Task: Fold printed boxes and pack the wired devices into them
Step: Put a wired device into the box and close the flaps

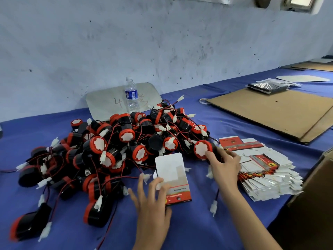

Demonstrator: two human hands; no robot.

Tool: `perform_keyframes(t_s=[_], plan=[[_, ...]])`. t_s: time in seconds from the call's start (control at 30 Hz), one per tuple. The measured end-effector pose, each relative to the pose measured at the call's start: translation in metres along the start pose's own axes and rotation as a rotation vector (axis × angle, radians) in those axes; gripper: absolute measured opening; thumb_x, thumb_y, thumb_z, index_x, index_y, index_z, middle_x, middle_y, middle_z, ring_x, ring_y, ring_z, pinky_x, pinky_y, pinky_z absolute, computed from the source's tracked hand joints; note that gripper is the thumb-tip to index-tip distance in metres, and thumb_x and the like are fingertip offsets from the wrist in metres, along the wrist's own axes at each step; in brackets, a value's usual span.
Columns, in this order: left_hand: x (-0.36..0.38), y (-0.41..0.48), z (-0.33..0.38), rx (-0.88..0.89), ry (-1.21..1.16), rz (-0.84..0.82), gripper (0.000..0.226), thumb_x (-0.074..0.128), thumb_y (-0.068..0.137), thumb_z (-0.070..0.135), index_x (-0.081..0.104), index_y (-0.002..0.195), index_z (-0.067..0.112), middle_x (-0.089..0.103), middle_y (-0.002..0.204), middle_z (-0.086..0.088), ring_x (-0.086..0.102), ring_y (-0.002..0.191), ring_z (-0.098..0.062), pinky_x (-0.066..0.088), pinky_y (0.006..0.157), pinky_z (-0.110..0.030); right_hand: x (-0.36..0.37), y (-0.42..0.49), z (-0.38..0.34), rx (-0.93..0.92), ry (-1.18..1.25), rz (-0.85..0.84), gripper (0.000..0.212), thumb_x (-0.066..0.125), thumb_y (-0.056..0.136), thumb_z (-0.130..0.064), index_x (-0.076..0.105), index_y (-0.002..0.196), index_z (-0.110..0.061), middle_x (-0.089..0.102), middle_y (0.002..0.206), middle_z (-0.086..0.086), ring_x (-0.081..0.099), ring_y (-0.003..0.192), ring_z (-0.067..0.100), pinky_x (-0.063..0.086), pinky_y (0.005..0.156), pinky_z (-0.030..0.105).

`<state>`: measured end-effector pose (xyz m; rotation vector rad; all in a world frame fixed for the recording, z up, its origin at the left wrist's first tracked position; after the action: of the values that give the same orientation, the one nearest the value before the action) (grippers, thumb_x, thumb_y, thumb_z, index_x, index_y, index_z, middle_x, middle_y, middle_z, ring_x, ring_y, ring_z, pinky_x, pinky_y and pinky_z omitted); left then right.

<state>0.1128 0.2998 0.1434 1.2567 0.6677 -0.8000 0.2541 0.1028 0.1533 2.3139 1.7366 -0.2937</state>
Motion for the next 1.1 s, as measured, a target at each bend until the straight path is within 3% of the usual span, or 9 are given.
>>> perform_keyframes(t_s=[0.13,0.23,0.33,0.43,0.57,0.73,0.83,0.97,1.1], plan=[[-0.005,-0.003,0.011,0.024,-0.083,0.047,0.060,0.066,0.064,0.074,0.063,0.099,0.026,0.043,0.140,0.000,0.032,0.135,-0.038,0.032,0.098,-0.072,-0.009,-0.018,-0.024,-0.146,0.291,-0.035,0.021,0.065,0.084,-0.031,0.067,0.102,-0.021,0.057,0.123,-0.010,0.049,0.115,0.006,0.043,0.094,0.024],[-0.013,-0.006,0.016,0.015,-0.353,0.130,0.046,0.051,0.082,0.071,0.060,0.103,0.031,0.020,0.158,0.000,0.027,0.142,-0.033,0.049,0.093,-0.057,-0.003,-0.026,-0.045,-0.176,0.584,-0.206,0.020,0.050,0.089,-0.019,0.069,0.096,-0.016,0.074,0.087,-0.007,0.067,0.080,0.003,0.052,0.072,0.025],[-0.005,-0.008,0.007,-0.082,-0.577,0.129,0.085,0.066,0.071,0.070,0.025,0.143,0.049,0.001,0.162,0.005,0.010,0.149,-0.016,0.040,0.105,-0.040,0.007,-0.032,-0.062,-0.209,0.570,-0.406,0.030,0.044,0.085,-0.028,0.066,0.102,-0.016,0.070,0.077,0.009,0.064,0.064,0.021,0.051,0.065,0.024],[0.014,-0.008,-0.008,-0.300,-0.868,-0.013,0.116,0.081,0.055,0.060,0.000,0.138,0.068,0.012,0.156,0.029,0.017,0.143,0.004,0.032,0.110,-0.023,0.019,-0.042,-0.063,-0.115,0.495,-0.572,0.017,0.050,0.076,-0.031,0.062,0.086,-0.026,0.057,0.067,0.012,0.042,0.048,0.021,0.035,0.044,0.025],[0.030,-0.009,-0.014,-0.358,-0.998,-0.083,0.121,0.087,0.054,0.053,0.006,0.143,0.059,0.035,0.130,0.052,0.039,0.116,0.027,0.038,0.082,0.002,0.035,-0.078,-0.062,-0.183,0.235,-0.765,0.017,0.061,0.067,-0.033,0.067,0.082,-0.030,0.058,0.063,-0.004,0.050,0.050,0.009,0.036,0.043,0.017],[0.045,-0.015,-0.018,-0.425,-1.047,-0.145,0.117,0.088,0.065,0.008,0.013,0.147,0.044,0.064,0.115,0.026,0.058,0.108,0.011,0.049,0.080,-0.010,0.048,-0.105,-0.052,-0.444,-0.307,-0.610,0.015,0.059,0.078,-0.039,0.066,0.092,-0.035,0.067,0.082,-0.017,0.060,0.077,0.000,0.046,0.063,0.016],[0.040,-0.016,-0.016,-0.362,-0.982,-0.138,0.121,0.089,0.066,0.019,0.006,0.143,0.061,0.048,0.131,0.038,0.050,0.117,0.013,0.044,0.086,-0.006,0.054,-0.102,-0.050,-0.544,-0.566,-0.580,0.022,0.044,0.095,-0.038,0.064,0.104,-0.035,0.055,0.085,-0.016,0.052,0.081,0.006,0.032,0.056,0.016],[0.038,-0.016,-0.015,-0.346,-0.969,-0.135,0.113,0.088,0.066,0.035,0.008,0.143,0.061,0.041,0.136,0.039,0.045,0.123,0.013,0.042,0.089,-0.004,0.059,-0.098,-0.044,-0.566,-0.766,-0.633,0.036,0.028,0.103,-0.046,0.056,0.125,-0.038,0.051,0.116,-0.011,0.056,0.101,0.018,0.041,0.069,0.029],[0.039,-0.014,-0.015,-0.354,-1.010,-0.144,0.113,0.086,0.064,0.045,0.010,0.145,0.057,0.045,0.137,0.034,0.049,0.121,0.010,0.045,0.090,-0.010,0.060,-0.101,-0.046,-0.630,-0.941,-0.584,0.036,0.024,0.103,-0.047,0.041,0.133,-0.040,0.044,0.115,-0.006,0.058,0.096,0.028,0.037,0.065,0.030]])
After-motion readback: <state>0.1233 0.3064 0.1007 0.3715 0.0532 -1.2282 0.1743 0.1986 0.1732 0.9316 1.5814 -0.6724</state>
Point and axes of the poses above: each hand's wrist, its own y-axis towards the middle knuckle, its own x-axis out of the palm, z = x × y, the point moved 9 cm from there along y, towards the middle knuckle
